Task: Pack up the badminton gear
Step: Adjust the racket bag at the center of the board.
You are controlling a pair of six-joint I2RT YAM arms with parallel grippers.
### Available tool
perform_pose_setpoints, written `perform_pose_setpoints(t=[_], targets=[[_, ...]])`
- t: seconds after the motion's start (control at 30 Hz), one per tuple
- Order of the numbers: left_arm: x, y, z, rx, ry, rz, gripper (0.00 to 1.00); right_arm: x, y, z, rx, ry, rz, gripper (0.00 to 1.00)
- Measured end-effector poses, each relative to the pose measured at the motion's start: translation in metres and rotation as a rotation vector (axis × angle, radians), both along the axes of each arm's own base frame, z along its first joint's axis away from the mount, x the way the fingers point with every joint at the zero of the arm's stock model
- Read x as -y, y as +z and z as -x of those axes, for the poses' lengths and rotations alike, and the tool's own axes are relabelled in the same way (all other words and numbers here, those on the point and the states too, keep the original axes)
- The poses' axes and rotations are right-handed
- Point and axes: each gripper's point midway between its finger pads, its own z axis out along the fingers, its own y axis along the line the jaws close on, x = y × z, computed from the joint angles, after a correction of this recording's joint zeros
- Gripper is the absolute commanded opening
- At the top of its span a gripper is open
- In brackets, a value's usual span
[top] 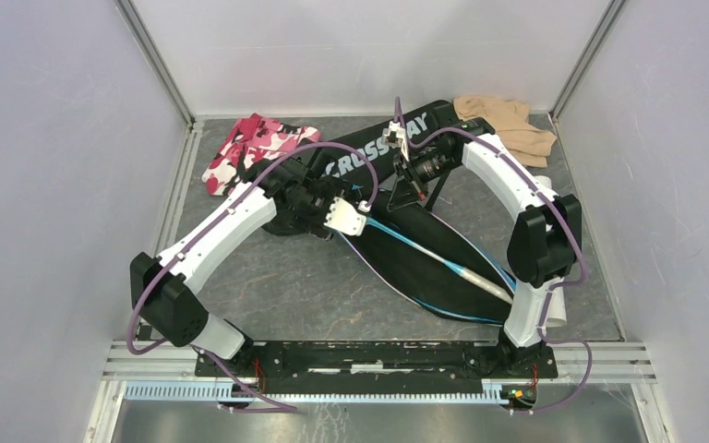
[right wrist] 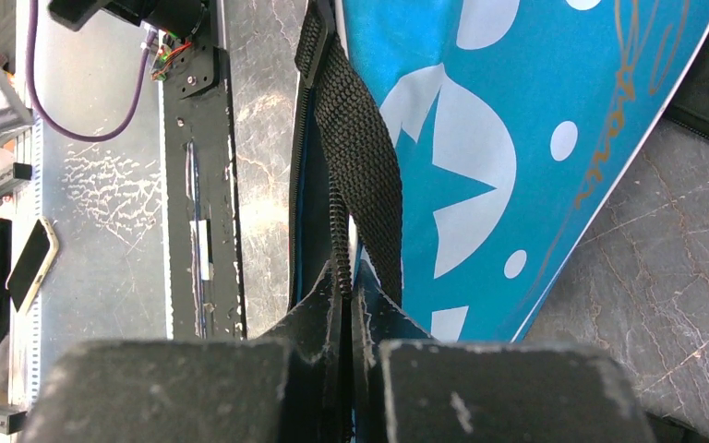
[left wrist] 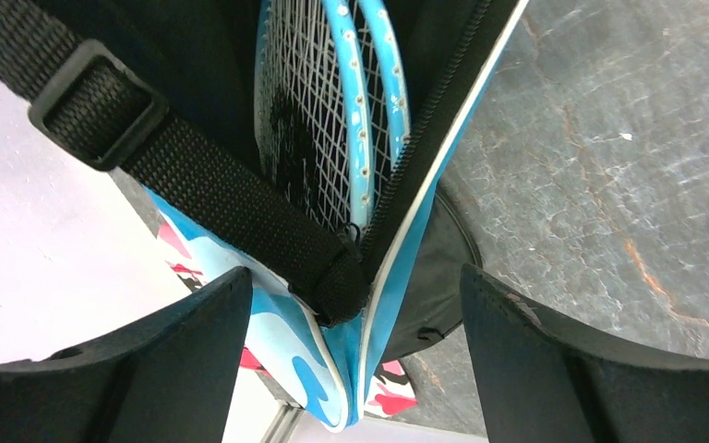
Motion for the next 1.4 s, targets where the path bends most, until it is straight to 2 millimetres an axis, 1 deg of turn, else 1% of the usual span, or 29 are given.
perform_pose_setpoints(t=[0.23, 0.3, 0.37, 0.43, 0.5, 0.57, 0.67, 0.7, 0.77, 0.83, 0.87, 0.93, 1.07, 1.13, 1.23, 1.33, 1.4], targets=[[-0.005, -0.010, -0.023, 0.063, 0.034, 0.062, 0.87, 0.000, -0.002, -0.001, -0.003, 0.001, 0.004, 0.00], [-0.006, -0.011, -0.030, 0.082, 0.035, 0.076, 0.85, 0.000, -0.002, -0.001, -0.003, 0.001, 0.004, 0.00], [-0.007, -0.011, -0.035, 0.095, 0.034, 0.090, 0.79, 0.000, -0.002, -0.001, -0.004, 0.000, 0.004, 0.00], [-0.007, -0.012, -0.037, 0.103, 0.029, 0.095, 0.69, 0.000, -0.001, -0.001, 0.000, 0.000, 0.004, 0.00], [-0.007, -0.013, -0.038, 0.107, 0.025, 0.093, 0.53, 0.000, -0.001, -0.003, 0.001, -0.002, 0.006, 0.00], [-0.008, -0.015, -0.036, 0.099, 0.020, 0.087, 0.38, 0.000, -0.001, -0.005, 0.003, -0.003, 0.011, 0.02], [-0.008, -0.016, -0.033, 0.084, 0.012, 0.084, 0.22, 0.000, -0.002, -0.008, 0.011, -0.007, 0.027, 0.10], [-0.009, -0.016, -0.031, 0.077, 0.012, 0.081, 0.17, 0.000, -0.003, -0.009, 0.013, -0.007, 0.031, 0.15], [-0.013, -0.016, -0.025, 0.051, 0.016, 0.067, 0.09, -0.001, -0.001, -0.011, 0.024, -0.009, 0.035, 0.22], [-0.019, -0.014, -0.017, 0.014, 0.034, 0.047, 0.03, -0.003, 0.006, -0.015, 0.040, -0.013, 0.027, 0.32], [-0.022, -0.012, -0.014, -0.001, 0.048, 0.041, 0.02, -0.004, 0.012, -0.018, 0.057, -0.017, 0.019, 0.38], [-0.030, -0.005, -0.007, -0.035, 0.086, 0.036, 0.02, -0.006, 0.020, -0.025, 0.095, -0.026, 0.007, 0.46], [-0.049, 0.009, 0.006, -0.098, 0.161, 0.048, 0.02, -0.006, 0.032, -0.031, 0.148, -0.050, 0.003, 0.66], [-0.062, 0.017, 0.013, -0.128, 0.198, 0.058, 0.02, -0.005, 0.040, -0.033, 0.180, -0.059, -0.001, 0.70], [-0.081, 0.029, 0.023, -0.165, 0.255, 0.053, 0.02, -0.003, 0.056, -0.033, 0.241, -0.068, -0.013, 0.72], [-0.094, 0.036, 0.027, -0.185, 0.295, 0.047, 0.02, 0.000, 0.074, -0.028, 0.308, -0.067, -0.033, 0.73], [-0.100, 0.037, 0.030, -0.200, 0.316, 0.050, 0.02, 0.003, 0.082, -0.022, 0.349, -0.057, -0.041, 0.73]])
